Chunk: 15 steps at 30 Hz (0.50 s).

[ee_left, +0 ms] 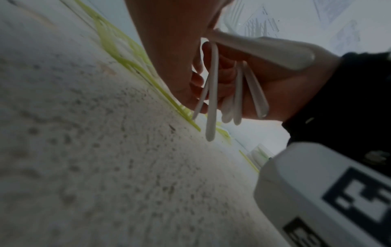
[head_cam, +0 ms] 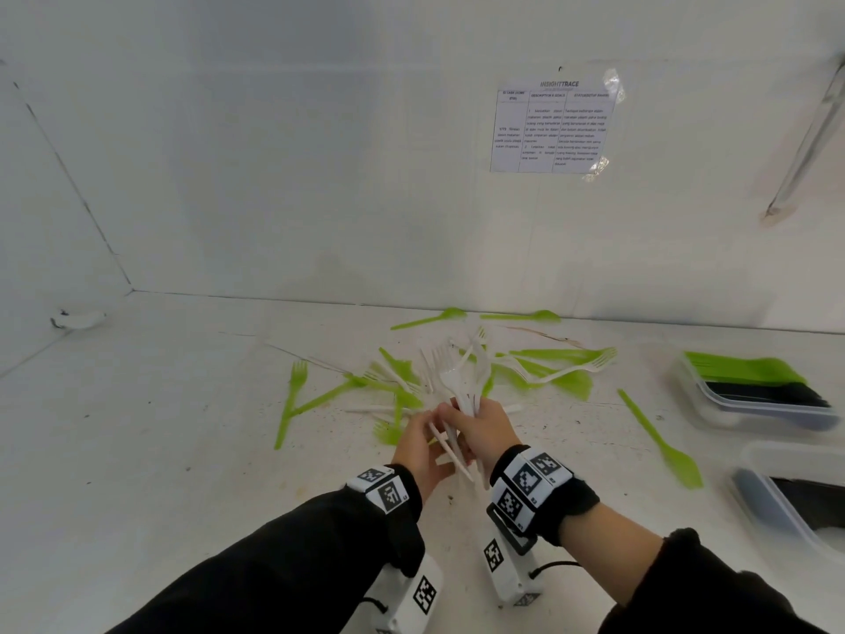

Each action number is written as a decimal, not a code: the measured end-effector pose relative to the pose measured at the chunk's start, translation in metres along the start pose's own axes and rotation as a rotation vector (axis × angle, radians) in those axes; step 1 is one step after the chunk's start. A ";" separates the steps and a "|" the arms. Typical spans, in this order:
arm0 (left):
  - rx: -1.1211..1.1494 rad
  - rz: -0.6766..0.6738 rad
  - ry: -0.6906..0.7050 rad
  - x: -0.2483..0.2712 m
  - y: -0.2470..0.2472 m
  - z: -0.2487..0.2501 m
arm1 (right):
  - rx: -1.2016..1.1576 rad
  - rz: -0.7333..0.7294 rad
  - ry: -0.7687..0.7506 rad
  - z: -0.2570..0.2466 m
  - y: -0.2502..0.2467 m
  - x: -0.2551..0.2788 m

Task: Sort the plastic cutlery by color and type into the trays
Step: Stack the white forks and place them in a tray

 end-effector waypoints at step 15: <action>0.077 -0.036 -0.022 -0.007 0.009 0.001 | 0.099 0.084 0.038 -0.008 0.001 0.001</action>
Point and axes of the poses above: each hand's wrist, its own x-axis away from the middle knuckle, its own y-axis out of the palm, z = x × y, the point moved 7 cm from there along -x, towards the middle knuckle, and after that the axes turned 8 degrees about x, right-handed, at the moved point
